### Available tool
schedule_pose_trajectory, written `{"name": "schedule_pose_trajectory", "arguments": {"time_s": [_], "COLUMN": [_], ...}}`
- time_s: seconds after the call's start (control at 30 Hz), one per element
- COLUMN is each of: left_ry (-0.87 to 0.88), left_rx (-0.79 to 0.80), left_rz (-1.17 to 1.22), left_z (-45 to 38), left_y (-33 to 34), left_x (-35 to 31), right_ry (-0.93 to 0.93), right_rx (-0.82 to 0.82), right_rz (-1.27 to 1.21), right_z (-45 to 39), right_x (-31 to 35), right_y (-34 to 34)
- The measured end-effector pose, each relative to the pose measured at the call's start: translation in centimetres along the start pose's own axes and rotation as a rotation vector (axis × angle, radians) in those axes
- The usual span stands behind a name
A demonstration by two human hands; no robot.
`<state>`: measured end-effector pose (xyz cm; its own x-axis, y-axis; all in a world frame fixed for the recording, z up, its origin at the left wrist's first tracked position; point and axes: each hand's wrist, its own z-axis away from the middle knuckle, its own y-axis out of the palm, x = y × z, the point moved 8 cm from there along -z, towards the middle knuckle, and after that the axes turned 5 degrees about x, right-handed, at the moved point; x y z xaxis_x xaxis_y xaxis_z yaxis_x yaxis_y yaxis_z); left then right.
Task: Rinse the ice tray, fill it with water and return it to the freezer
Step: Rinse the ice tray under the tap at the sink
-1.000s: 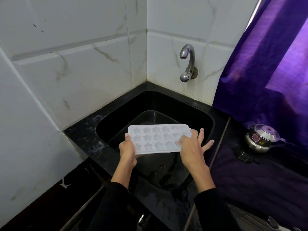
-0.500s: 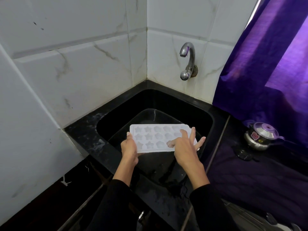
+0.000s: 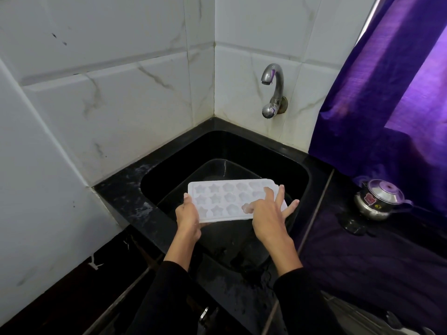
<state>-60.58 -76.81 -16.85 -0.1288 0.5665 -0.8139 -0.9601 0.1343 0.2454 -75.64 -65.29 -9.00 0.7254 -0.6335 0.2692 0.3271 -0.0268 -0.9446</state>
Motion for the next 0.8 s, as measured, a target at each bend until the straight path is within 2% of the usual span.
{"name": "schedule_pose_trajectory", "arguments": {"time_s": [0.23,0.8], "left_ry": [0.006,0.014], "left_rx": [-0.018,0.001], "left_rz": [0.004,-0.006], "left_z": [-0.05,0.14], "left_y": [-0.27,0.03], "left_x": [-0.04,-0.02], "right_ry": [-0.061,-0.038], "right_rx": [-0.011,-0.017], "right_rz": [0.021,0.013], "right_z": [0.76,0.74], "right_x": [0.69,0.40], "right_y": [-0.09,-0.74]}}
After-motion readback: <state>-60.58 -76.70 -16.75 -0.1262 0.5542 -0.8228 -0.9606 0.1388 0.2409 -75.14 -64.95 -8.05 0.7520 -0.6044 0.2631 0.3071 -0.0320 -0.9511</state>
